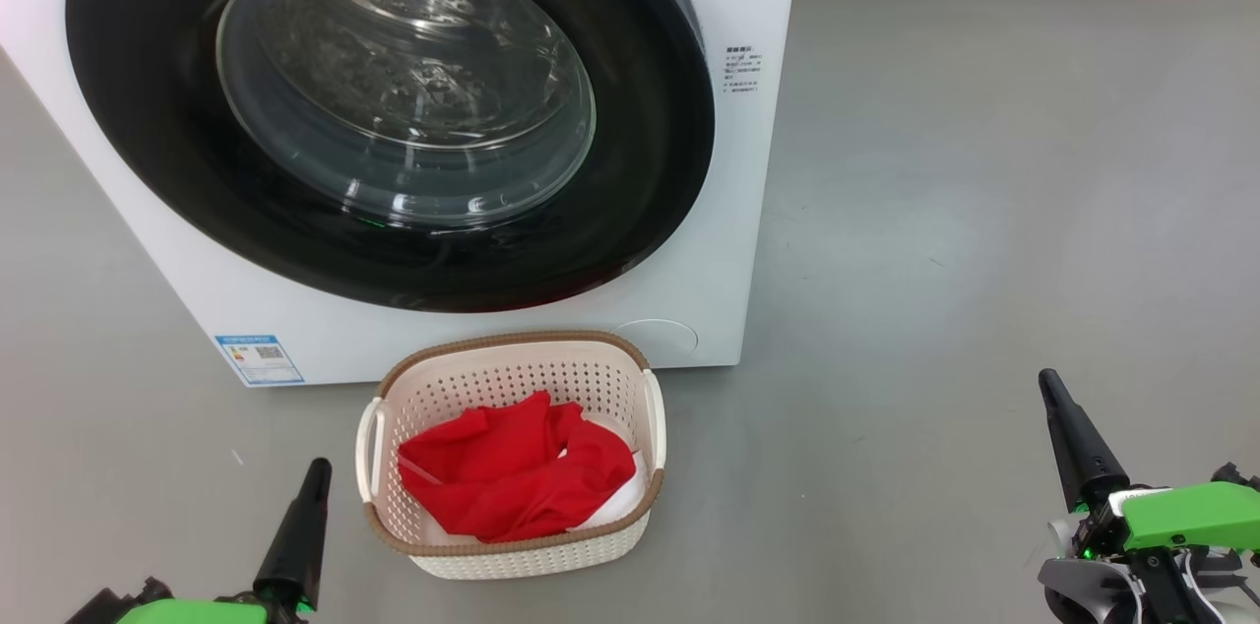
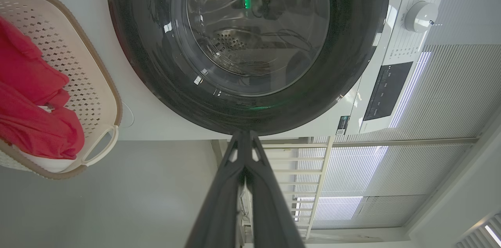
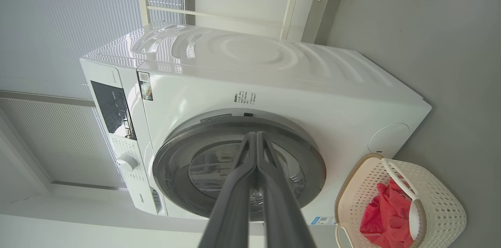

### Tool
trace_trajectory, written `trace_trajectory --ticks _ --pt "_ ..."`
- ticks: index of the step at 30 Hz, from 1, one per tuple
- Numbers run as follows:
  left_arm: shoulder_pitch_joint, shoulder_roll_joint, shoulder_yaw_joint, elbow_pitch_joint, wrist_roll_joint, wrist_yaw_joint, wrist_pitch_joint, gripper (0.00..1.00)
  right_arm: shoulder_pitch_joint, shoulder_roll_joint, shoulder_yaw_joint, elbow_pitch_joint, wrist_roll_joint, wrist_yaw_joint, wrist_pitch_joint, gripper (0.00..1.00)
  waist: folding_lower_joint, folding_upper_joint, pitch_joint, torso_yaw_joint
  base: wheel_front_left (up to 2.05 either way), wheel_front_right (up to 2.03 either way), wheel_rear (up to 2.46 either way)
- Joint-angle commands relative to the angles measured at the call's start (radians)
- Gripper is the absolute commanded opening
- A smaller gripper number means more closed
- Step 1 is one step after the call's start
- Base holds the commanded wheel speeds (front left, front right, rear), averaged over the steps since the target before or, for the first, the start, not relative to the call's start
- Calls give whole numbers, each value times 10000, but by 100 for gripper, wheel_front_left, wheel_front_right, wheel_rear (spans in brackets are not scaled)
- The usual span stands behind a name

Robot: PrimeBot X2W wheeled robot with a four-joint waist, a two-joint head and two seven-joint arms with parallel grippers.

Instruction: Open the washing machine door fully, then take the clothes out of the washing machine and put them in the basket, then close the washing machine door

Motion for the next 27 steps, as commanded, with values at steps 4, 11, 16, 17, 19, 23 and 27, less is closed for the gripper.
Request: trace_trajectory --ticks 4,11,16,17,19,23,27 --pt "-438 142 381 -203 42 -108 45 0 -439 -71 194 -248 88 -6 65 0 0 -1 0 0 0 0 0" --pt "-439 132 394 -203 53 -107 55 0 -440 -65 186 -247 81 -6 72 0 0 -1 0 0 0 0 0" --pt "-439 126 403 -202 60 -107 62 0 -440 -60 180 -246 76 -6 76 0 0 -1 0 0 0 0 0" --pt "-439 125 404 -202 62 -106 63 0 -440 -60 179 -246 75 -6 77 0 0 -1 0 0 0 0 0" --pt "-440 122 408 -202 65 -106 66 0 -441 -58 176 -246 73 -6 79 0 0 -1 0 0 0 0 0" --pt "-440 117 415 -202 71 -106 72 0 -441 -54 172 -246 69 -6 83 0 0 -1 0 0 0 0 0" --pt "-440 113 420 -202 75 -105 76 0 -441 -52 168 -245 66 -6 86 0 0 -1 0 0 0 0 0"
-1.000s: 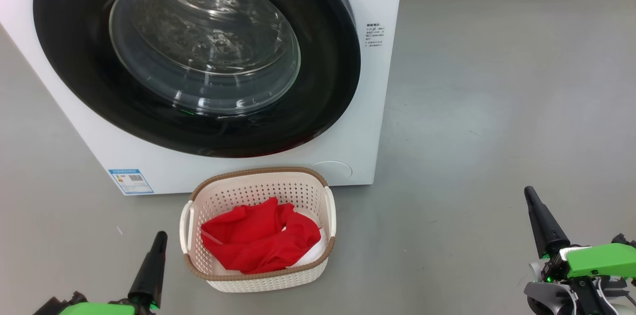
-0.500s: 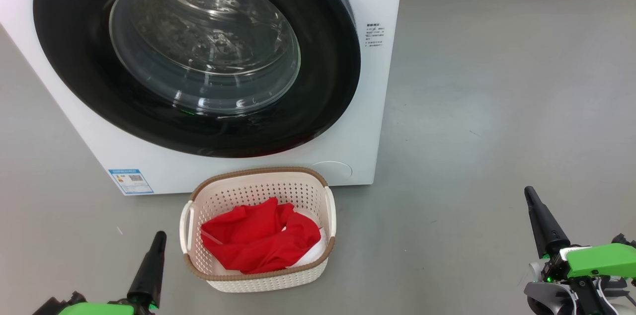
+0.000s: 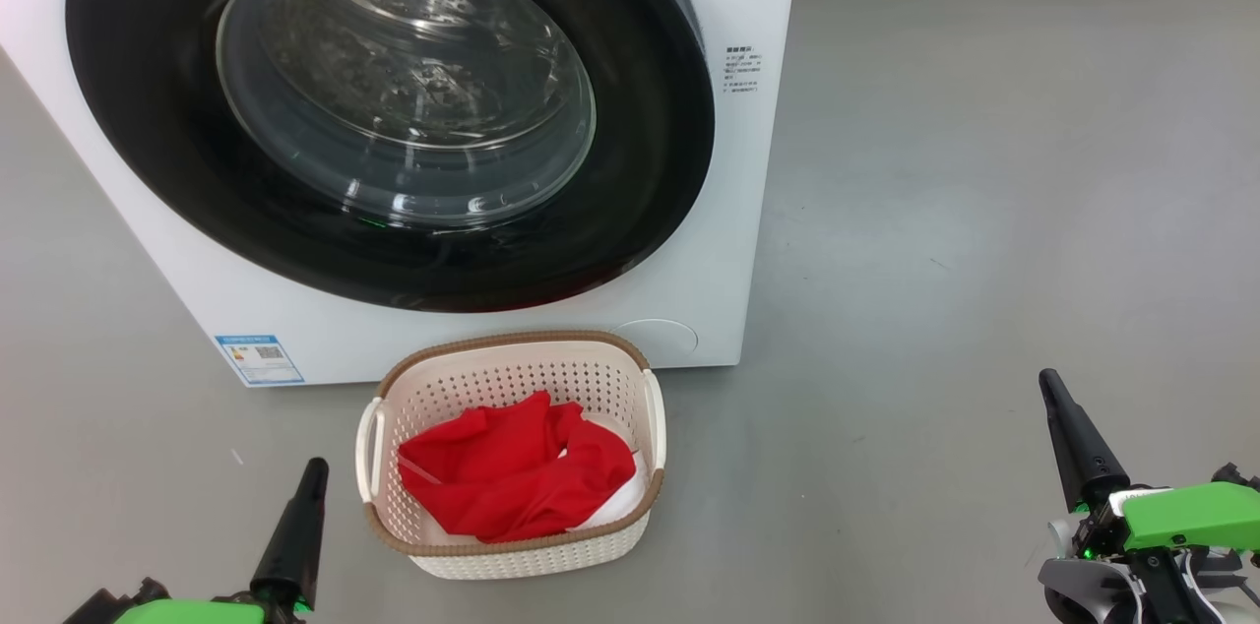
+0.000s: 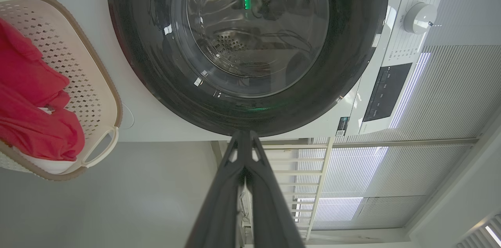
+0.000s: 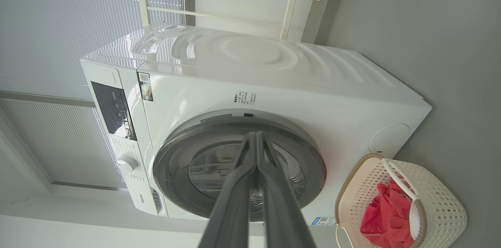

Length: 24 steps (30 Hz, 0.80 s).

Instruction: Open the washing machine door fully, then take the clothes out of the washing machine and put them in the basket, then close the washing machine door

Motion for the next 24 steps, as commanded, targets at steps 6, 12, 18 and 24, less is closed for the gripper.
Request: trace_trajectory --ticks 6,12,18,24 --pt "-441 117 365 -202 61 -105 67 0 -442 -64 182 -247 60 -6 87 0 0 0 0 0 0 0 0" --pt "-441 108 377 -202 72 -104 76 0 -442 -58 174 -246 53 -6 94 0 0 0 0 0 0 0 0" --pt "-442 101 387 -202 80 -103 84 0 -443 -53 167 -245 47 -6 99 0 0 0 0 0 0 0 0" --pt "-442 93 397 -202 89 -103 92 0 -443 -48 161 -245 41 -6 105 0 0 0 0 0 0 0 0"
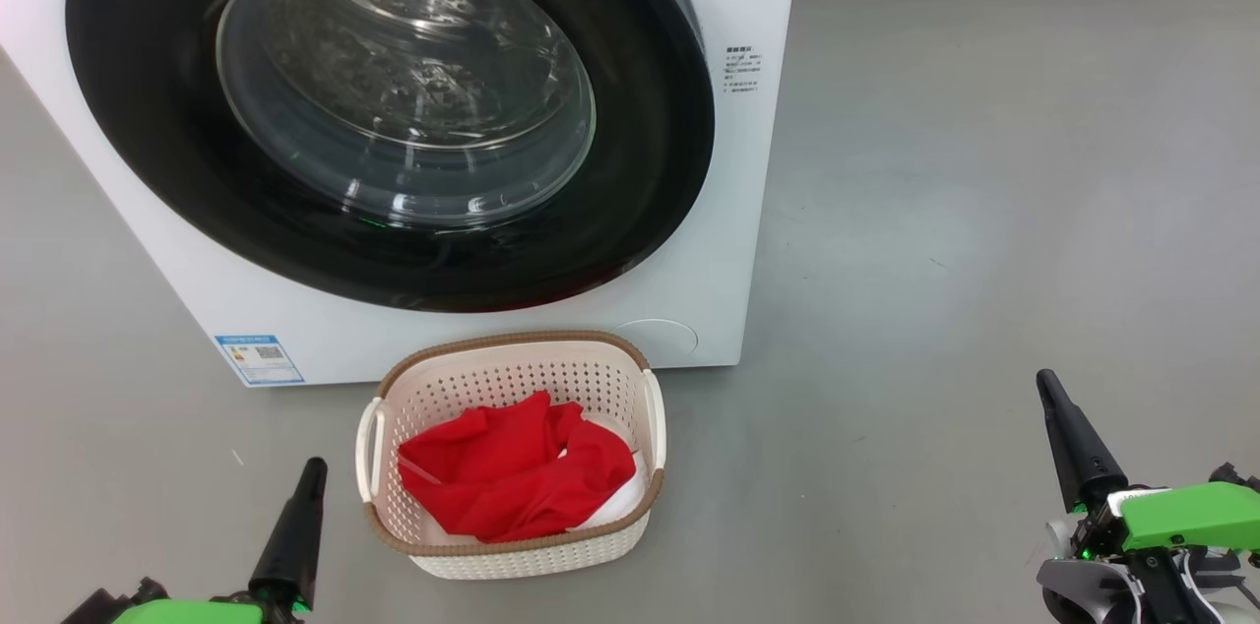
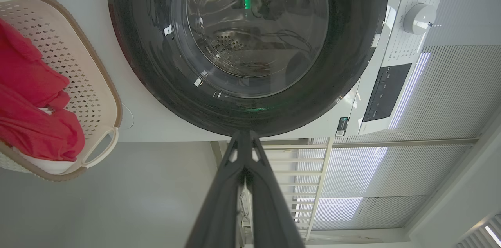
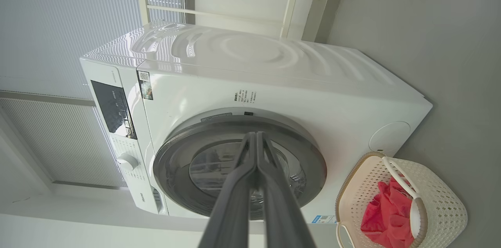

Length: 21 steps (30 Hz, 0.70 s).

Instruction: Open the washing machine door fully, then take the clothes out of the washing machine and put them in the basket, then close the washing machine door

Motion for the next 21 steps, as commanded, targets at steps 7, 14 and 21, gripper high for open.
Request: trace_trajectory --ticks 7,14,21 --pt "-443 92 361 -202 87 -102 58 0 -444 -71 170 -246 35 -6 34 0 -1 0 0 0 0 0 0" --pt "-443 84 373 -202 97 -101 67 0 -445 -65 162 -245 28 -6 40 0 -1 0 0 0 0 0 0" --pt "-444 77 382 -202 106 -100 74 0 -445 -61 156 -245 22 -6 46 0 -1 0 0 0 0 0 0"
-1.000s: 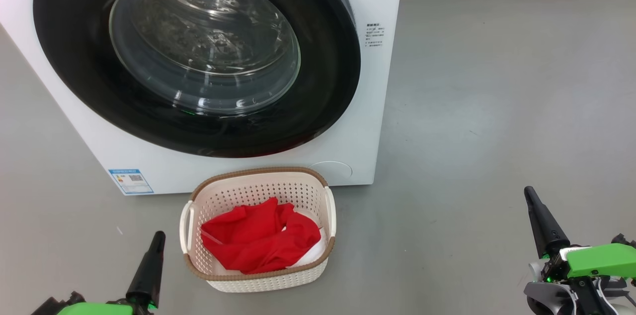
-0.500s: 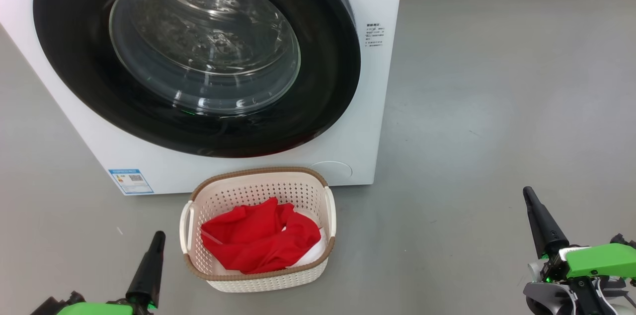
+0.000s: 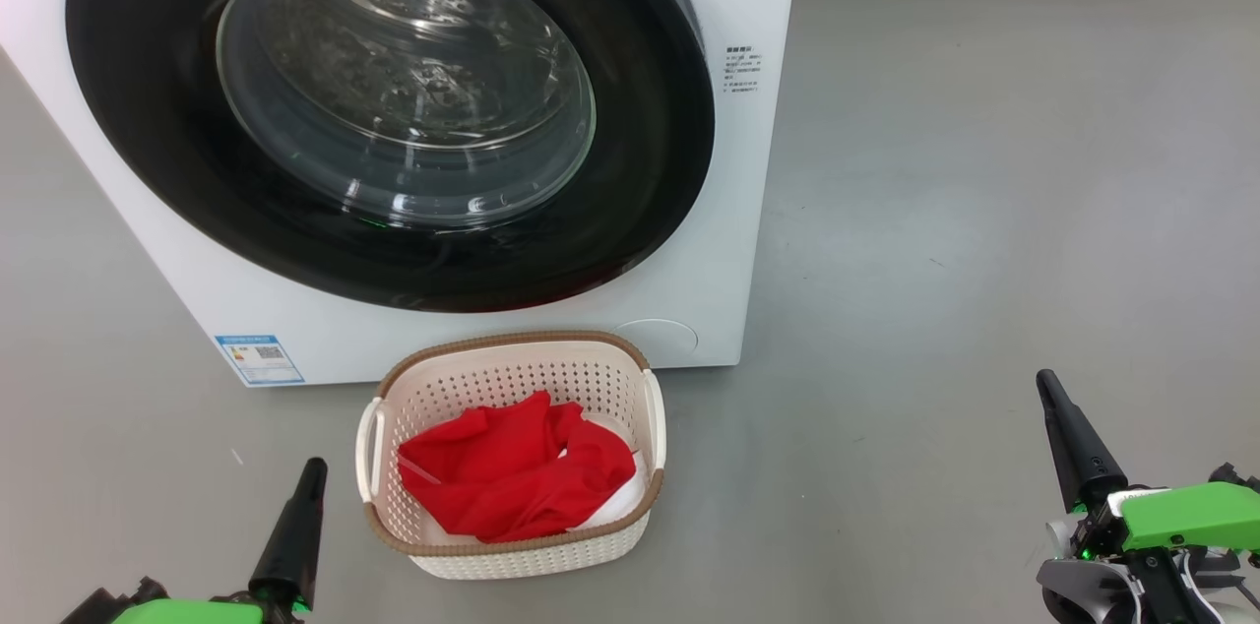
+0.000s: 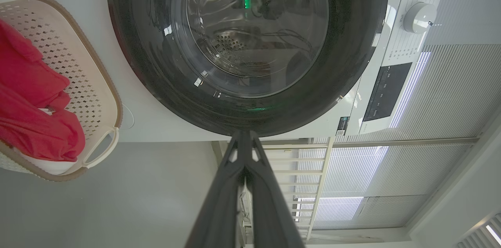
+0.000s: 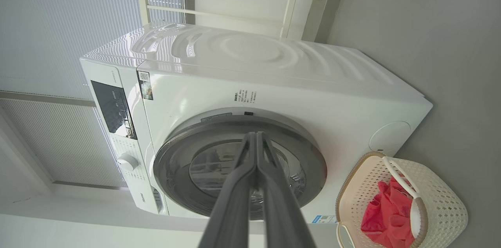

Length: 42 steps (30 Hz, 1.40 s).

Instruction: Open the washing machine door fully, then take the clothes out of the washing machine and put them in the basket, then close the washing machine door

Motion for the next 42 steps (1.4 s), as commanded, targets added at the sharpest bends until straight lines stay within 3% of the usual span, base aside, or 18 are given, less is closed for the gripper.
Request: trace_trajectory --ticks 1,42 --pt "-444 89 359 -202 49 -100 49 0 -445 -73 164 -245 21 -6 39 0 0 -1 0 0 0 0 0" --pt "-447 43 421 -202 103 -97 99 0 -448 -42 121 -241 -15 -6 73 0 0 -1 0 0 0 0 0"
